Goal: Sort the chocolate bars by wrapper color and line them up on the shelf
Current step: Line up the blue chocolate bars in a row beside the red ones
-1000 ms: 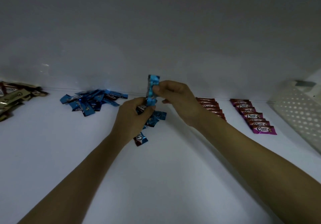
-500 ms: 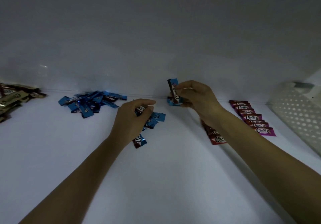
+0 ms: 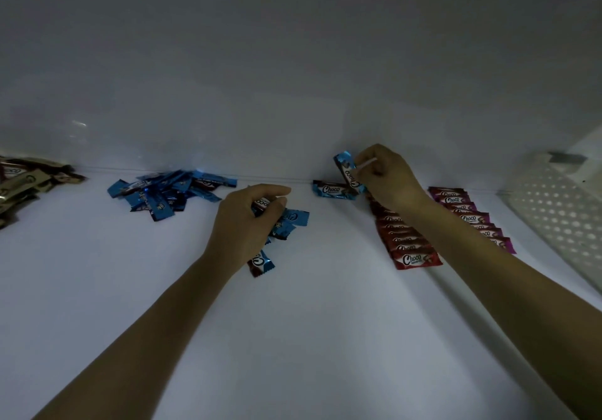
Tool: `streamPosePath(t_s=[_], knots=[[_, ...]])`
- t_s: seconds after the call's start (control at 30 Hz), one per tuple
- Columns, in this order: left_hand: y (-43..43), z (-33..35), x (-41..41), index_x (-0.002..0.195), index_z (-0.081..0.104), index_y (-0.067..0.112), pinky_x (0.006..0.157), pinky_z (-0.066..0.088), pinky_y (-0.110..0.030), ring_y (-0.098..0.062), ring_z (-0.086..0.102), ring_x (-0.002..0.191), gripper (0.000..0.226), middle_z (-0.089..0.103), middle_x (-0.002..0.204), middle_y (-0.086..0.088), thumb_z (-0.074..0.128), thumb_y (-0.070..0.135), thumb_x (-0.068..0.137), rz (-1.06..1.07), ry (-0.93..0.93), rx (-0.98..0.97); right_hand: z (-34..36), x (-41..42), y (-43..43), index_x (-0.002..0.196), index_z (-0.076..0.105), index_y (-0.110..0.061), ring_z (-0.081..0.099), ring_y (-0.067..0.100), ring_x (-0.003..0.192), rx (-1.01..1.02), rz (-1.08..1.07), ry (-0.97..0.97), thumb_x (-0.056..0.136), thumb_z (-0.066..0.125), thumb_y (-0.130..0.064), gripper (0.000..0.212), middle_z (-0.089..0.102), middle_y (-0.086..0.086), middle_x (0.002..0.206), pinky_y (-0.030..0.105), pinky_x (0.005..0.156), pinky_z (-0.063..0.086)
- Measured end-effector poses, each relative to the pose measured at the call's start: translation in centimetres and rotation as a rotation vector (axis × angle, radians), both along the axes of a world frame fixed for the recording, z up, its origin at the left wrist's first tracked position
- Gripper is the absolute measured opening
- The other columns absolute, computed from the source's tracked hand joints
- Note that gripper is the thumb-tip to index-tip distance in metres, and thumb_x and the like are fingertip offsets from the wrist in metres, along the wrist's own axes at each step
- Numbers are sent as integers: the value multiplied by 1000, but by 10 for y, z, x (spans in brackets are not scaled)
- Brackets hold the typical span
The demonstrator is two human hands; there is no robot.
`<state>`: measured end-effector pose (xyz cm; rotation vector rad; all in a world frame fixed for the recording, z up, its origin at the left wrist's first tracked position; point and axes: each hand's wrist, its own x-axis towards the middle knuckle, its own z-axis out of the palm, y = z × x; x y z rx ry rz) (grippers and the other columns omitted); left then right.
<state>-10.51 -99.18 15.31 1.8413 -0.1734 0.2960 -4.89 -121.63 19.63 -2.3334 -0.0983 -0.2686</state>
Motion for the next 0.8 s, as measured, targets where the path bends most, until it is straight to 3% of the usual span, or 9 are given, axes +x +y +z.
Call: streamPosePath(t_s=[0.07, 0.13, 0.2, 0.3, 0.4, 0.5, 0.6, 0.7, 0.8], knots=[[0, 0, 0, 101, 68, 27, 64, 47, -5, 12, 62, 75, 16, 65, 91, 15, 62, 14, 92, -1, -3, 2, 4, -5, 2, 91, 58, -20, 62, 16, 69, 79, 64, 28, 89, 61, -5, 15, 68, 17, 84, 16, 54, 46], [0, 0, 0, 100, 68, 28, 64, 47, -5, 11, 63, 76, 17, 65, 91, 15, 62, 14, 92, -4, -1, -5, 8, -9, 6, 89, 62, -17, 62, 3, 59, 58, 111, 50, 88, 62, -3, 14, 68, 10, 77, 11, 52, 45], [0, 0, 0, 101, 68, 26, 63, 47, -5, 11, 63, 76, 16, 65, 91, 16, 62, 15, 92, -3, 3, -7, 10, -13, 14, 85, 66, -14, 59, -2, 49, -23, 146, 107, 87, 63, -5, 10, 66, 2, 74, 7, 50, 44], [0, 1, -1, 104, 68, 23, 62, 47, -4, 14, 62, 76, 16, 64, 90, 17, 61, 14, 93, 0, 1, -2, 8, -16, 22, 82, 69, -13, 65, 7, 57, -263, 242, 202, 89, 63, -14, 9, 70, 2, 77, 5, 55, 47], [-1, 2, -1, 105, 68, 20, 60, 45, -2, 17, 61, 75, 16, 63, 89, 16, 60, 13, 93, 4, -7, -3, 9, -18, 23, 93, 66, -18, 64, 9, 61, -434, 341, 308, 92, 59, -16, 7, 71, 2, 77, 3, 53, 42], [0, 2, 0, 104, 68, 19, 61, 45, -2, 17, 60, 75, 15, 63, 88, 15, 60, 12, 93, 8, -23, -7, 15, -22, 21, 115, 61, -32, 57, 3, 64, -579, 460, 397, 92, 54, -10, 33, 62, -8, 77, 13, 63, 43], [1, 1, 1, 104, 69, 17, 61, 44, -2, 16, 61, 76, 16, 64, 88, 13, 61, 11, 92, 18, -34, -10, 14, -20, 18, 116, 61, -31, 53, 11, 83, -744, 496, 297, 90, 62, -23, 27, 58, -4, 98, 22, 71, 39], [1, 1, 2, 103, 68, 20, 61, 45, -3, 15, 61, 76, 16, 65, 90, 13, 61, 12, 92, 22, -30, -16, 10, -13, 12, 99, 60, -23, 49, 14, 88, -752, 389, 215, 85, 67, -34, 19, 52, -3, 100, 26, 69, 37], [0, 0, 2, 103, 68, 21, 61, 45, -3, 15, 61, 77, 15, 65, 91, 13, 61, 12, 92, 25, -25, -14, 5, -4, 7, 99, 63, -20, 52, 15, 88, -710, 254, 122, 87, 65, -29, 15, 61, 1, 108, 26, 72, 39]])
